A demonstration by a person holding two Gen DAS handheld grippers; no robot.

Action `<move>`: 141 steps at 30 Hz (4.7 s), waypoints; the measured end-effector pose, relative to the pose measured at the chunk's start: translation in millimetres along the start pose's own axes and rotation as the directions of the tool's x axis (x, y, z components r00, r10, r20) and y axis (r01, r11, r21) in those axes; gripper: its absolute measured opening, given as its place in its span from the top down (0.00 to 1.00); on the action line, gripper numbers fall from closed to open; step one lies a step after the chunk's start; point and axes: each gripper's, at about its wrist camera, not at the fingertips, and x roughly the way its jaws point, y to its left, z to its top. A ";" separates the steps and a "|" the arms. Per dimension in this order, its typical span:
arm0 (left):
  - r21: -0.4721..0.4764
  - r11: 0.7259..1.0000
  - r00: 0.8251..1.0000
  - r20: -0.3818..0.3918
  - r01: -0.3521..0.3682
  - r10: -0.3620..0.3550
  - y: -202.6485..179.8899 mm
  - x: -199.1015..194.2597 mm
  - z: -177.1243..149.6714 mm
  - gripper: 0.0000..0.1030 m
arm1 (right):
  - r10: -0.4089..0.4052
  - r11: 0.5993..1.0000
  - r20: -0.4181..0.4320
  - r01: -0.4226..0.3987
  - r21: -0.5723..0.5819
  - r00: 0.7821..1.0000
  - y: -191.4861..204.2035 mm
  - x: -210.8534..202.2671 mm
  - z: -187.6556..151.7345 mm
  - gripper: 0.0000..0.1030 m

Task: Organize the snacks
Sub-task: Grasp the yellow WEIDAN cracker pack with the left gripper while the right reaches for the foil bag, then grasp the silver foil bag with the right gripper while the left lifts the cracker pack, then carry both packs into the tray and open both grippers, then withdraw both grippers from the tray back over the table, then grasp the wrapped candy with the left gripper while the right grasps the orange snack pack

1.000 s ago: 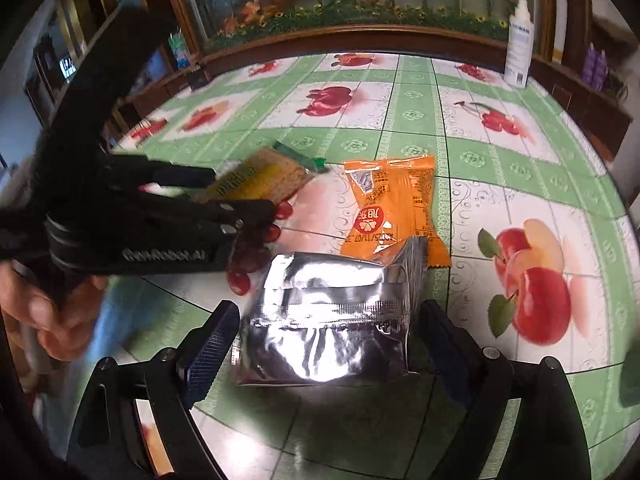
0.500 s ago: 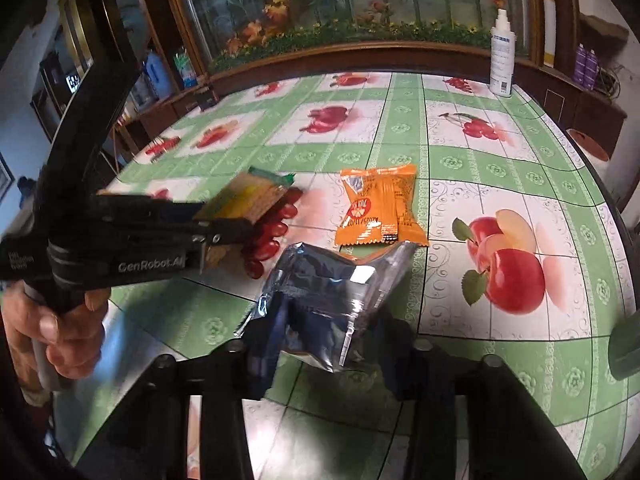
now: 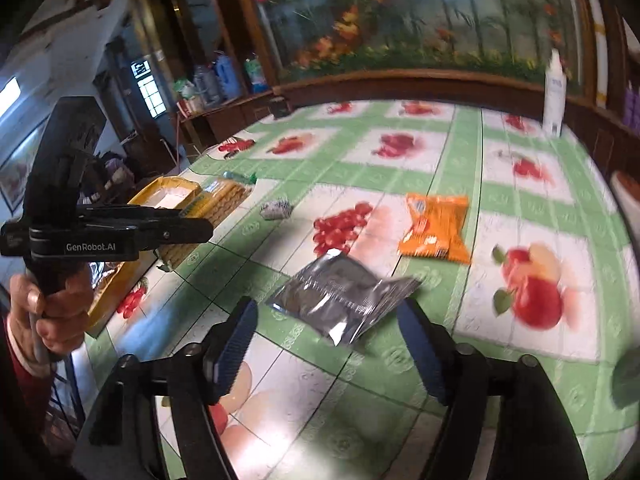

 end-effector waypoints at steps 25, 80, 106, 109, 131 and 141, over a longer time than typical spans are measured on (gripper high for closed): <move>-0.132 0.988 0.993 0.078 -0.080 0.091 34.5 -55.4 -49.4 0.57 | 0.031 0.981 -0.205 -0.069 -0.183 0.978 39.4 61.5 -5.5 0.41; -0.447 0.778 0.859 0.040 -0.442 0.511 208.0 -97.8 -95.6 0.43 | 0.358 0.933 -0.151 -0.358 0.026 0.921 244.1 207.7 103.7 0.35; -0.355 0.799 0.805 0.174 -0.486 0.567 127.7 -115.1 -75.1 0.26 | 0.209 0.956 0.082 -0.222 0.193 0.974 111.2 85.4 73.2 0.21; -0.328 0.819 0.824 0.170 -0.470 0.540 115.9 -103.8 -67.0 0.26 | 0.134 0.969 0.080 -0.148 0.197 0.988 87.2 72.2 61.9 0.19; 0.048 0.962 0.963 0.028 -0.270 0.269 15.2 61.1 22.8 0.27 | -0.195 0.945 -0.083 0.210 0.250 0.977 -68.4 72.7 42.0 0.17; 0.088 0.953 0.957 0.002 -0.290 0.291 20.8 101.2 31.5 0.26 | -0.311 0.931 -0.173 0.336 0.142 0.935 -64.3 109.8 52.6 0.19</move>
